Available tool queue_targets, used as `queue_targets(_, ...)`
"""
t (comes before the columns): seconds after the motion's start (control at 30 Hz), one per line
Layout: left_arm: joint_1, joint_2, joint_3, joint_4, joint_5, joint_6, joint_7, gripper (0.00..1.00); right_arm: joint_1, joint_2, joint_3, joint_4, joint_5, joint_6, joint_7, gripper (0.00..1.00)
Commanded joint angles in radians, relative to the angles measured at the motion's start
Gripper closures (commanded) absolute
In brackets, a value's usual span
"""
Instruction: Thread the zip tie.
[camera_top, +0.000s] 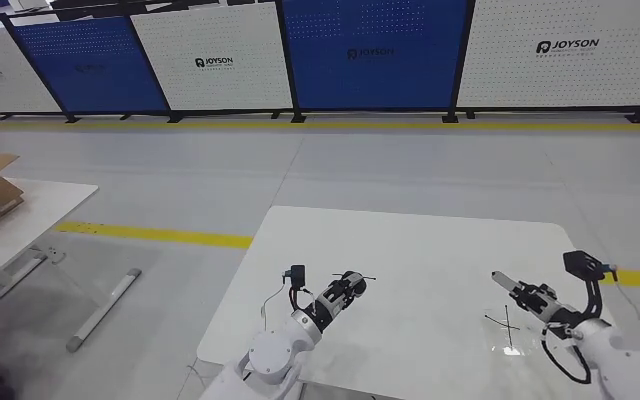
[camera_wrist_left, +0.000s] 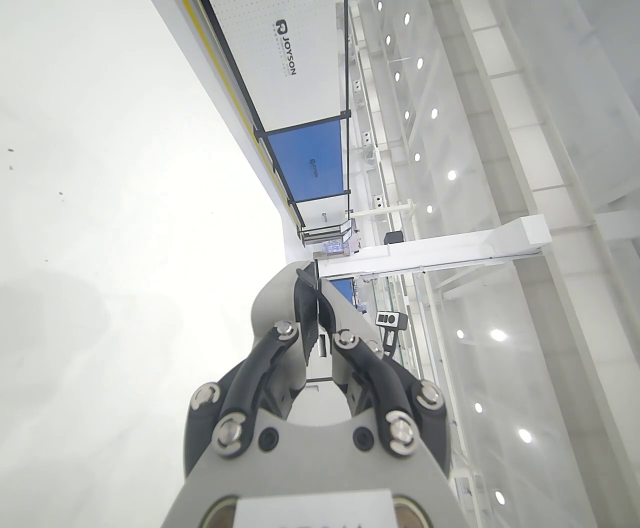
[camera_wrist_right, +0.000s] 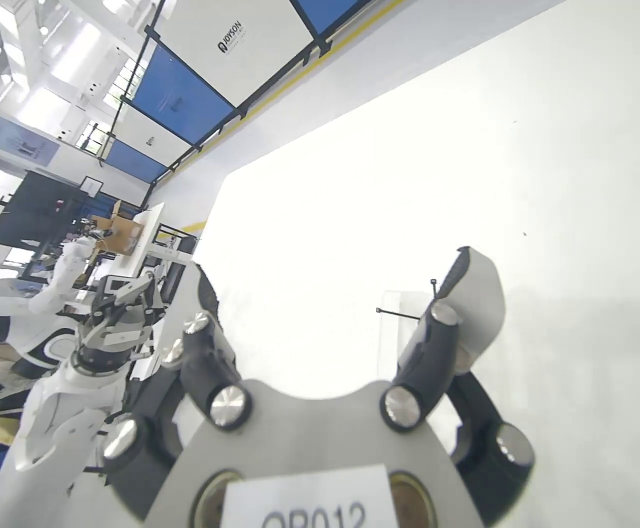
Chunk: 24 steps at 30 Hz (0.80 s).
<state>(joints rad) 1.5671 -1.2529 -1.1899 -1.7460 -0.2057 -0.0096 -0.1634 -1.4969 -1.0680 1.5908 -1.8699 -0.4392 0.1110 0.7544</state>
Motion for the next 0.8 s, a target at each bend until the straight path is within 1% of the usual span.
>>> queue_targets(0.0,0.0,0.0,0.0,0.0,0.0,0.0,0.0,1.0,-0.001,0.0,0.0,0.0,0.002,0.0,-0.002,0.0)
queue_targets(0.47,0.0,0.0,0.0,0.0,0.0,0.0,0.0,1.0,-0.002,0.0,0.001,0.001,0.0,-0.001,-0.007,0.0)
queue_targets(0.5,0.0,0.0,0.0,0.0,0.0,0.0,0.0,1.0,-0.004,0.002,-0.001,-0.004,-0.019,-0.026,-0.001,0.0)
queue_targets(0.53,0.0,0.0,0.0,0.0,0.0,0.0,0.0,1.0,-0.002,0.006,0.003,-0.008,-0.042,-0.041,0.031,0.0)
queue_targets(0.6,0.0,0.0,0.0,0.0,0.0,0.0,0.0,1.0,0.013,0.015,0.021,-0.027,-0.102,-0.051,0.112,0.0)
queue_targets(0.67,0.0,0.0,0.0,0.0,0.0,0.0,0.0,1.0,0.029,0.023,0.029,-0.038,-0.137,-0.057,0.19,0.0)
queue_targets(0.77,0.0,0.0,0.0,0.0,0.0,0.0,0.0,1.0,0.066,0.031,0.036,-0.053,-0.184,-0.059,0.256,0.0)
